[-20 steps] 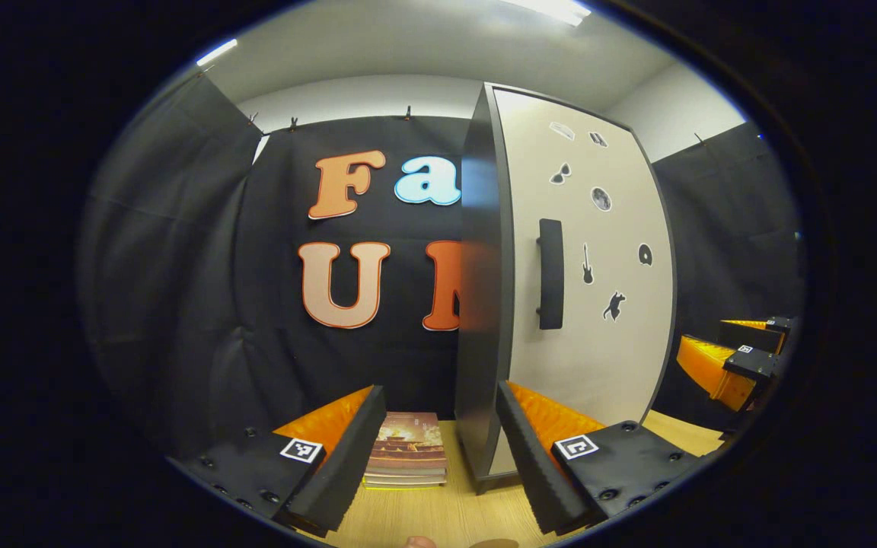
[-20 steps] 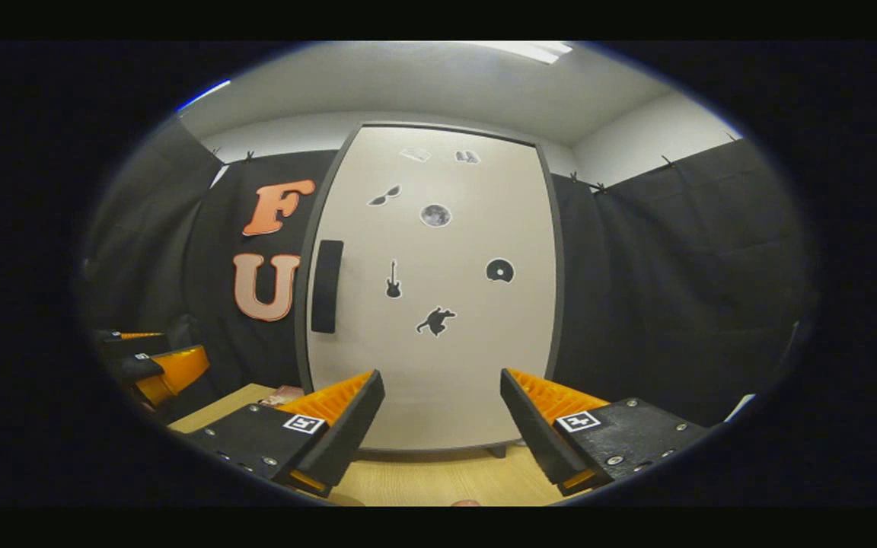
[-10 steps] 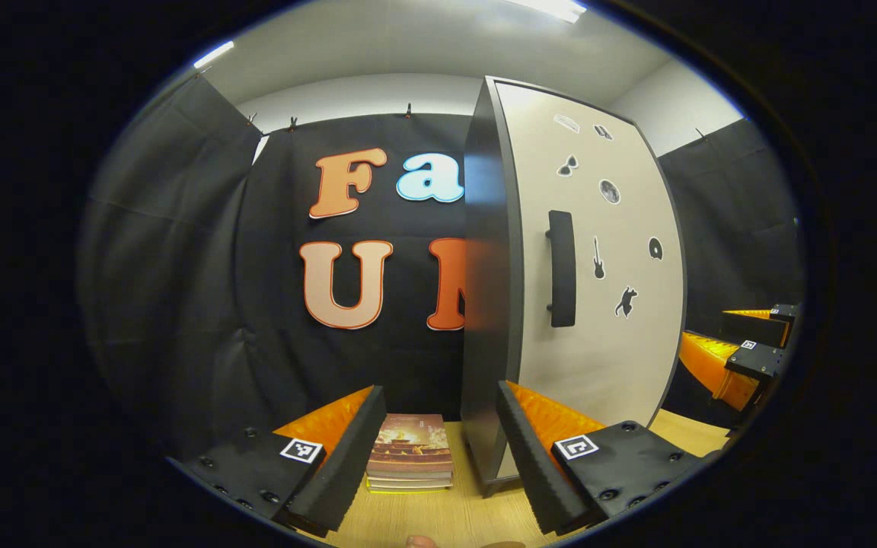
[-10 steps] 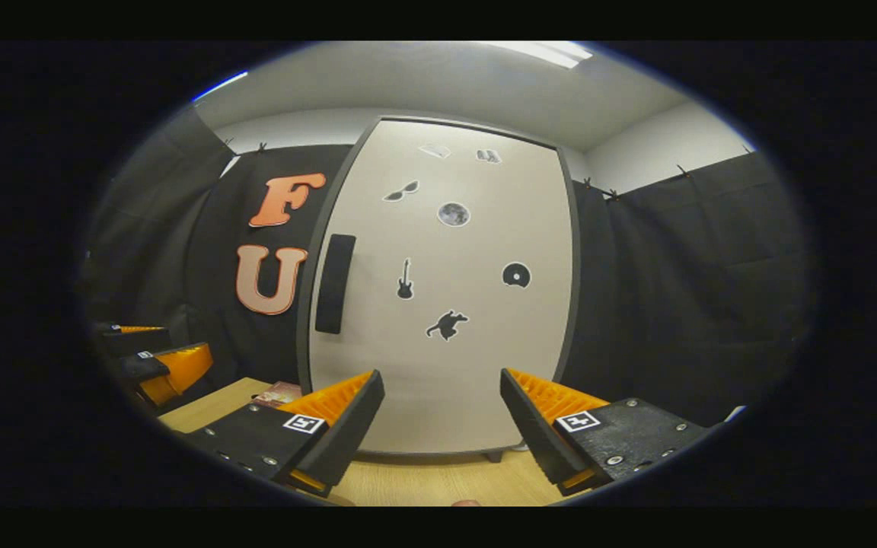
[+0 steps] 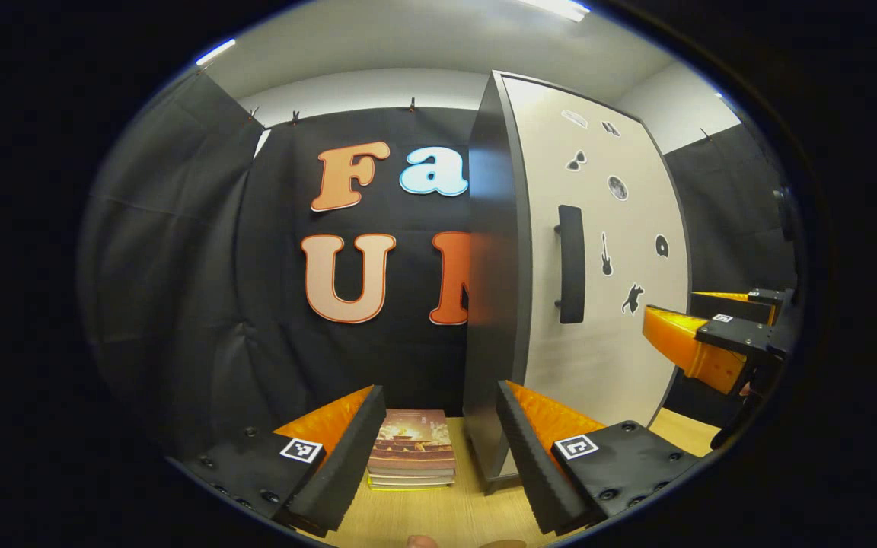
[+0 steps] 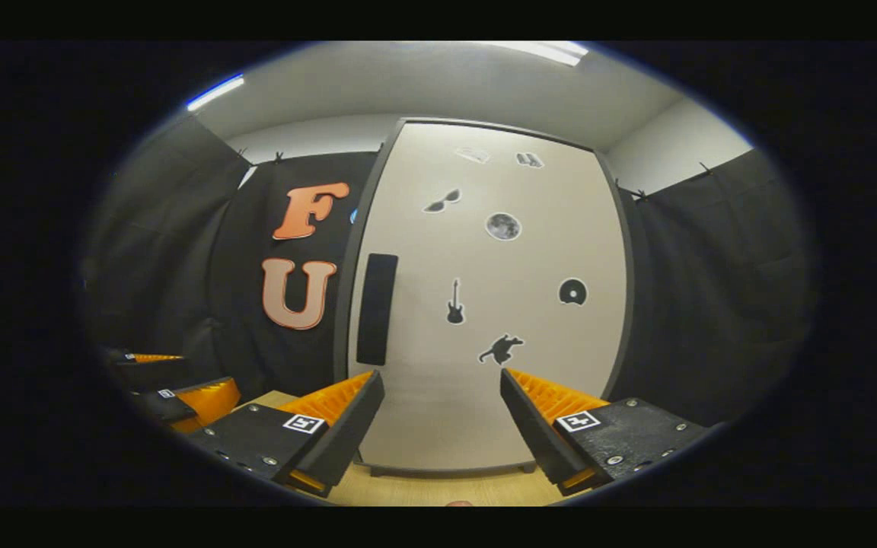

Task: Open the cabinet door with the right hand, grasp the bottle in the cabinet with the left hand and place it on the coaster, then close the cabinet door with the right hand.

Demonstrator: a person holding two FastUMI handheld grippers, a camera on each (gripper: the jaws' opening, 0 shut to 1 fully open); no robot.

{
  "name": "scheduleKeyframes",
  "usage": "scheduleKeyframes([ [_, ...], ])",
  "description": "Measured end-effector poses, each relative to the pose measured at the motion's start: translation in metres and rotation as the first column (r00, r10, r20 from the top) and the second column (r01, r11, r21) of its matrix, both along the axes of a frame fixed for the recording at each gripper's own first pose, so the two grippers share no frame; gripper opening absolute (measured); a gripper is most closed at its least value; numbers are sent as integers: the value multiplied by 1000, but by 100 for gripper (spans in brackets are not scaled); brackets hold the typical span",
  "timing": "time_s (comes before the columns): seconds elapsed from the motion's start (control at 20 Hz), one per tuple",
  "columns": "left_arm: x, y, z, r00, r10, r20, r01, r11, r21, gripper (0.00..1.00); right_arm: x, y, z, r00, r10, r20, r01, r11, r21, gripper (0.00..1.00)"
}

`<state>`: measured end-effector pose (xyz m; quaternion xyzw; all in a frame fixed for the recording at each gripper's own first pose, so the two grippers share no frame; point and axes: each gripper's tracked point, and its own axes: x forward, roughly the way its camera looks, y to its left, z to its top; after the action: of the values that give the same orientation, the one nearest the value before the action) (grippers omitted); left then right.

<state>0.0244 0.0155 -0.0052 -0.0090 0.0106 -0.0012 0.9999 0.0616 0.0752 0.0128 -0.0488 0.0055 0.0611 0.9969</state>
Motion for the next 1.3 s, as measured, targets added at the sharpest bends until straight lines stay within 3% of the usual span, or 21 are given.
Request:
scheduleKeyframes([
  [0.2, 3, 7, 0, 1000, -18, 0, 18, 1000, -16, 95, 31, 39, 10, 998, 64, 12, -64, 998, 12, 93],
  [0.35, 9, 16, -3, 1000, -13, -5, 13, 1000, -18, 95, 58, 53, 16, 998, 58, 19, -59, 998, 23, 95],
  [0.65, 26, 28, -16, 999, -30, -35, 28, 999, -47, 95, 93, 61, 10, 999, 22, -31, -20, 998, 67, 85],
  [0.85, 38, 33, -21, 997, -70, -43, 68, 997, -48, 95, 98, 66, 10, 999, 3, -32, 0, 996, 91, 60],
  [0.9, 41, 33, -21, 996, -81, -42, 79, 996, -44, 95, 96, 66, 10, 999, -9, -38, 13, 994, 108, 45],
  [0.95, 42, 34, -21, 995, -91, -41, 89, 995, -39, 95, 97, 66, 10, 999, -18, -39, 22, 993, 118, 39],
  [1.3, 41, 40, -25, 994, -96, -54, 93, 994, -52, 95, 90, 64, 11, 998, -22, -54, 30, 988, 150, 14],
])
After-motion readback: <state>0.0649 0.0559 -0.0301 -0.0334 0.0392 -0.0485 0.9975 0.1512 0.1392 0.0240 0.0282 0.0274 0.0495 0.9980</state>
